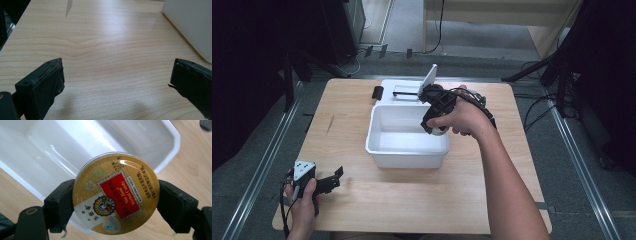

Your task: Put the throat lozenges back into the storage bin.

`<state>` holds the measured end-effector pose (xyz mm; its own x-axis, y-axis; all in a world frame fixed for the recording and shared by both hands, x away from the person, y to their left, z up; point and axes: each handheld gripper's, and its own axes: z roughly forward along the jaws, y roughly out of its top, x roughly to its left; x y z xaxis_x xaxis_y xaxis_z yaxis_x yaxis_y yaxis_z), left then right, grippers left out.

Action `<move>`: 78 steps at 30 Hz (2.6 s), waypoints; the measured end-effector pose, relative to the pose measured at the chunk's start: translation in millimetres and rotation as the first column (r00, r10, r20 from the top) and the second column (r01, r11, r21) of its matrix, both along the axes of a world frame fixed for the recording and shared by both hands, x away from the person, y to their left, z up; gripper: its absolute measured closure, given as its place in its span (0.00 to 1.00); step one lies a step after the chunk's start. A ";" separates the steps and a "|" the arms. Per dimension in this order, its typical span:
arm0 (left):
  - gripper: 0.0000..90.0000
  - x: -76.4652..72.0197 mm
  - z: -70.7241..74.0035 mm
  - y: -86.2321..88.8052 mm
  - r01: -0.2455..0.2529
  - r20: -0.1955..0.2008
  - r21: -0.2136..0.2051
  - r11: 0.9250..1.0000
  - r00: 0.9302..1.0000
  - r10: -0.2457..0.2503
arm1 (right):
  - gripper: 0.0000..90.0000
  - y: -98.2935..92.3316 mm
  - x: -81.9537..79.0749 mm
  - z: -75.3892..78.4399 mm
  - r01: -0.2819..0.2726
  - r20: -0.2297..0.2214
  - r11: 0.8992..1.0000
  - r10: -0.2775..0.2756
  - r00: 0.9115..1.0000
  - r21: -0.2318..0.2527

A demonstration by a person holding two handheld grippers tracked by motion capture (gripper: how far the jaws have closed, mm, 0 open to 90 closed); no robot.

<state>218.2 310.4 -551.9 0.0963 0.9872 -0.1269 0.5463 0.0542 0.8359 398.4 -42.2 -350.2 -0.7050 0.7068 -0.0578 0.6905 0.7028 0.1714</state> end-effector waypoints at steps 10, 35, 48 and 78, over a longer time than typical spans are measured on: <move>0.00 0.1 0.0 0.1 0.001 -0.001 0.002 1.000 1.000 -0.001 | 0.23 6.0 -6.4 -14.7 -0.278 0.051 0.960 0.279 0.959 -0.023; 0.00 0.4 -0.2 0.0 -0.001 -0.001 0.000 1.000 1.000 0.001 | 0.23 4.0 -4.2 -58.4 -0.443 0.075 0.893 0.449 0.891 -0.079; 0.00 0.8 -0.5 0.1 0.005 -0.001 -0.008 1.000 1.000 -0.005 | 0.23 13.6 2.8 -84.7 -0.425 0.039 0.894 0.434 0.900 -0.140; 0.00 1.7 -0.7 1.3 0.023 -0.008 -0.022 0.999 1.000 -0.023 | 0.21 12.7 4.7 -71.1 -0.336 0.089 0.936 0.345 0.935 -0.103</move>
